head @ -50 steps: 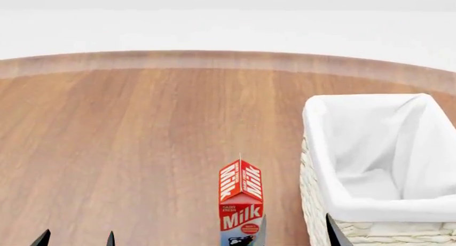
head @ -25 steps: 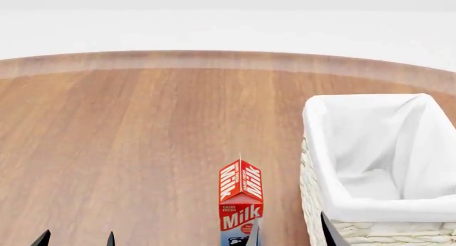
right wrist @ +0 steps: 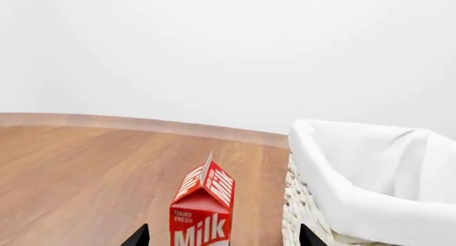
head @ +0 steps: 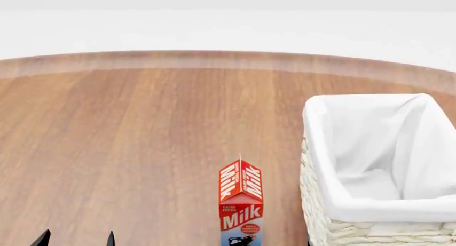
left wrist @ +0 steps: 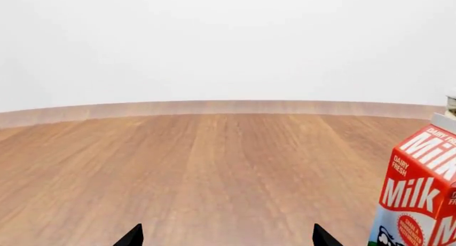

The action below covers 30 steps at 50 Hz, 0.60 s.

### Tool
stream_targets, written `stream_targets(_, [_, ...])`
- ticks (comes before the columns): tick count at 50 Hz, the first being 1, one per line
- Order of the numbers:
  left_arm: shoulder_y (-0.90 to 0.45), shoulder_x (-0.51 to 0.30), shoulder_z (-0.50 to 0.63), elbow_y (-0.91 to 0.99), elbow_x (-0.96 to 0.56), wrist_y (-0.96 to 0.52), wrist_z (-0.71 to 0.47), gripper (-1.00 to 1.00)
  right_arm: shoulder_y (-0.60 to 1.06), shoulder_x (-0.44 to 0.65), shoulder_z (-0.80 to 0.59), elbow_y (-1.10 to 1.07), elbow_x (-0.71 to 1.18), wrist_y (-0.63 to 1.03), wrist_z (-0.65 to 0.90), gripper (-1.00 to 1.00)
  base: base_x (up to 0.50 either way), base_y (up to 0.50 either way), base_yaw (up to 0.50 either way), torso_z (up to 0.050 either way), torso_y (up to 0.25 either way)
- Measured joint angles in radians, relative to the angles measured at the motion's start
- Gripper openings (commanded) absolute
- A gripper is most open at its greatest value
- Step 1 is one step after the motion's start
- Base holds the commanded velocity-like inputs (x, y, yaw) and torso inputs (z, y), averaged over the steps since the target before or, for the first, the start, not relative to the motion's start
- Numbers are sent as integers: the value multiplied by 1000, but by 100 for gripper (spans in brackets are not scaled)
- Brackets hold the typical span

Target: Pick up the orange juice, and put it in the basket.

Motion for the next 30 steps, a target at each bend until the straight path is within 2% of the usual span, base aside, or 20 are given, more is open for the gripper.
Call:
stream_targets(16, [-1,-7,8,1,-7,1,-8,100,-108,23,-47,0,-32,-107,3,100,0,0,0,0,0])
stream_targets(30, [-2,-12,15,2,-12,2,-15,100,-140,29,-83,23,-51,-155,6,100,0,0,0,0,0])
